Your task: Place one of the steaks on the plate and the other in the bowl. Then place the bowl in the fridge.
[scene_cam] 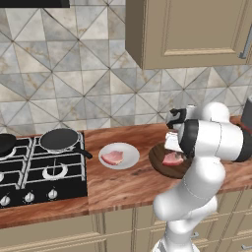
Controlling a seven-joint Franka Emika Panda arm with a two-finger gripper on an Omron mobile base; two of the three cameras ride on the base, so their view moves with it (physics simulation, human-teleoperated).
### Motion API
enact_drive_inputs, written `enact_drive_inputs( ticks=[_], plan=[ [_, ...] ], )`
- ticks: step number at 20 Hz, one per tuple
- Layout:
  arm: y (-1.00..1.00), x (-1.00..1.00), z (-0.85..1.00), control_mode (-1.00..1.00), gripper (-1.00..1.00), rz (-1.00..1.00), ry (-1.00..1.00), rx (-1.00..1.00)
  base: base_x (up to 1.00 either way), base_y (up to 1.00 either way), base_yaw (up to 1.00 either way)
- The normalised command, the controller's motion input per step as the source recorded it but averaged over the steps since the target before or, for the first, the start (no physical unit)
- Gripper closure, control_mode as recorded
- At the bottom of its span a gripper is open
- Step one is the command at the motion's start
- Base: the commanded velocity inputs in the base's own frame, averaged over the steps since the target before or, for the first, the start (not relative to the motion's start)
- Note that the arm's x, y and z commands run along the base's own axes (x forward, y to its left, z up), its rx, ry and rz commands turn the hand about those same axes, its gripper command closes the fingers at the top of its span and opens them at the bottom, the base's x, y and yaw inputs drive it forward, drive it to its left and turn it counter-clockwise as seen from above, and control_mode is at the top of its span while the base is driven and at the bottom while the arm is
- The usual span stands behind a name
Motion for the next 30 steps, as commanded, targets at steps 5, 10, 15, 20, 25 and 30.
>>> enact_drive_inputs(
  ticks=[5,10,15,20,25,30],
  plan=[
    [0.00,-0.46,0.19,-1.00,-1.00,0.00,-0.18,0.00,0.00,0.00,0.00],
    [0.05,-0.54,0.69,-1.00,-1.00,0.00,-0.15,0.00,0.00,0.00,0.00],
    [0.21,-0.78,0.86,-1.00,-1.00,0.00,0.02,-0.01,0.00,0.00,0.00],
    [0.40,-0.32,0.42,-1.00,-1.00,0.09,-0.23,-0.17,0.00,0.00,0.00],
    [0.36,-0.14,0.22,-1.00,-1.00,0.12,-0.45,-0.19,0.00,0.00,0.00],
    [0.27,-0.06,0.41,-1.00,-1.00,0.02,-0.22,-0.06,0.00,0.00,0.00]
  ],
)
